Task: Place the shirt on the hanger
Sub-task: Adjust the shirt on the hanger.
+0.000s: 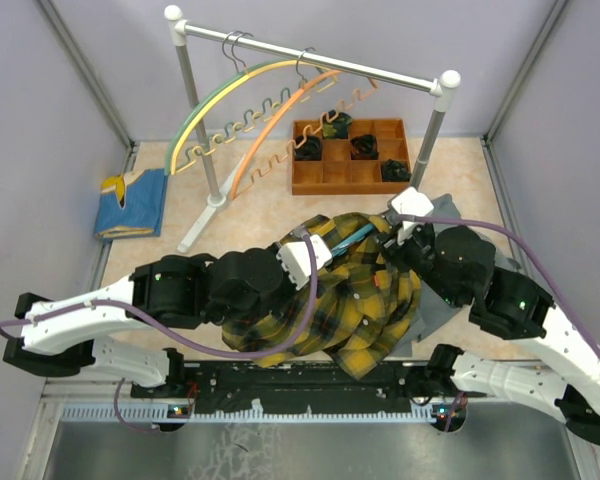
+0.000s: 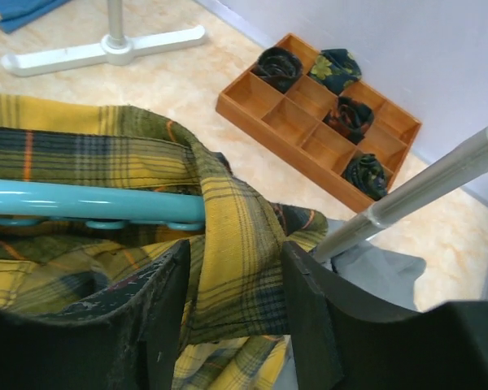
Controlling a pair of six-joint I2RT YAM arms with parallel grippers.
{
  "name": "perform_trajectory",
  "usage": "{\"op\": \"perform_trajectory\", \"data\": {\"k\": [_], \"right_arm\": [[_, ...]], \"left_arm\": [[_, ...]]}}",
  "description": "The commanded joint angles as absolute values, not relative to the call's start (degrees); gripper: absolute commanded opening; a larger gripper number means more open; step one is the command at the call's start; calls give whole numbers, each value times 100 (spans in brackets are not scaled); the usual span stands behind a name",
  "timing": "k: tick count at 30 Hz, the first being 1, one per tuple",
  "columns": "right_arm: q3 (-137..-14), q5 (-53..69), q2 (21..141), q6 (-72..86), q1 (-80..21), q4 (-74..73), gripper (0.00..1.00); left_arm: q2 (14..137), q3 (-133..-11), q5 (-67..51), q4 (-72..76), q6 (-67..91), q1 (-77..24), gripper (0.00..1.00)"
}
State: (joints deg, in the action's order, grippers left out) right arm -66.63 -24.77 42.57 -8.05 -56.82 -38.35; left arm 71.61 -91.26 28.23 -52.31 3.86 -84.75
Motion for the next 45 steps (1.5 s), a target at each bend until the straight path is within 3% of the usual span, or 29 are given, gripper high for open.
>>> {"op": "perform_trajectory", "data": {"k": [1, 7, 22, 31, 39, 40, 43, 45], "right_arm": [[-6589, -2946, 4263, -1091, -5651, -3593, 42], [-6627, -3496, 4283, -1308, -5656, -3305, 0], [-7672, -3608, 3954, -1347, -5651, -3110, 0], [-7328, -2418, 3698, -853, -5655, -3870, 0], [-7333, 161, 3593, -185, -5652, -3082, 9], [-7459, 397, 3579, -117, -5651, -2909, 13], [-7779, 1052, 3554, 0, -5651, -2628, 38], [-7960, 1015, 3477, 21, -5652, -2543, 43]], "left_arm": [[7021, -9338, 2937, -5031, 399, -8471, 0], [6970, -9268, 2847, -5036, 437, -8472, 0], [7351, -9339, 3514, -5698, 838, -8468, 0], [6658, -9666, 3501, -4917, 705, -8435, 0], [6833, -10462, 3335, -4714, 126, -8437, 0], [6917, -10625, 3347, -4783, 56, -8437, 0], [7186, -11336, 3363, -5066, -156, -8433, 0], [7321, -11906, 3389, -5229, -323, -8437, 0]]}}
